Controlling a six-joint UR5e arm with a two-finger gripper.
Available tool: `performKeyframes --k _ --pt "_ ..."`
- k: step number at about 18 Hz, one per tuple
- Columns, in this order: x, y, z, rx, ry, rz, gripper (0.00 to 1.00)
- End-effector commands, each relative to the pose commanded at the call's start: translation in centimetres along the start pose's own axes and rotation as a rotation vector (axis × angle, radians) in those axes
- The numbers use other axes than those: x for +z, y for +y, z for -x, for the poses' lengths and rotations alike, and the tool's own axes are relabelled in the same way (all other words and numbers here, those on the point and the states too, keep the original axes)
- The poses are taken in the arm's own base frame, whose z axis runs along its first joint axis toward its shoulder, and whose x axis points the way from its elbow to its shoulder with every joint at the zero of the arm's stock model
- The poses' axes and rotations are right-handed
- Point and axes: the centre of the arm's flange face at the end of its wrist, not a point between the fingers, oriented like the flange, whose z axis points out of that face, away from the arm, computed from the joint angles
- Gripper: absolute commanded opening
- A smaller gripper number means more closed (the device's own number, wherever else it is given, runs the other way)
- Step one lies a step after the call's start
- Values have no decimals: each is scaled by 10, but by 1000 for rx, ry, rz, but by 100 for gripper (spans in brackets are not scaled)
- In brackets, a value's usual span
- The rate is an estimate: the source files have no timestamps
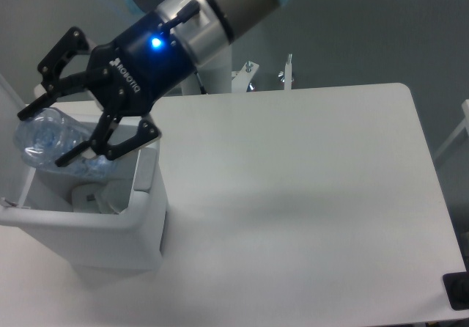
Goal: Place the trash in the trash can
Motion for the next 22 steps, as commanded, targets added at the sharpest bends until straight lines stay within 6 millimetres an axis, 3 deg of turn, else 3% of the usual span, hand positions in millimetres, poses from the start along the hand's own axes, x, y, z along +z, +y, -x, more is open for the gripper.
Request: performKeyframes --k 4,7,9,14,16,22 --pt "4 23 -2 23 9 13 99" --pt "2 25 3 17 4 13 100" --pt "-18 25 22 7 -36 1 100" --pt "-96 38 77 -36 -193 -27 100" --pt "-121 51 98 -20 -289 13 100" --pt "-138 95 136 -3 -544 271 100"
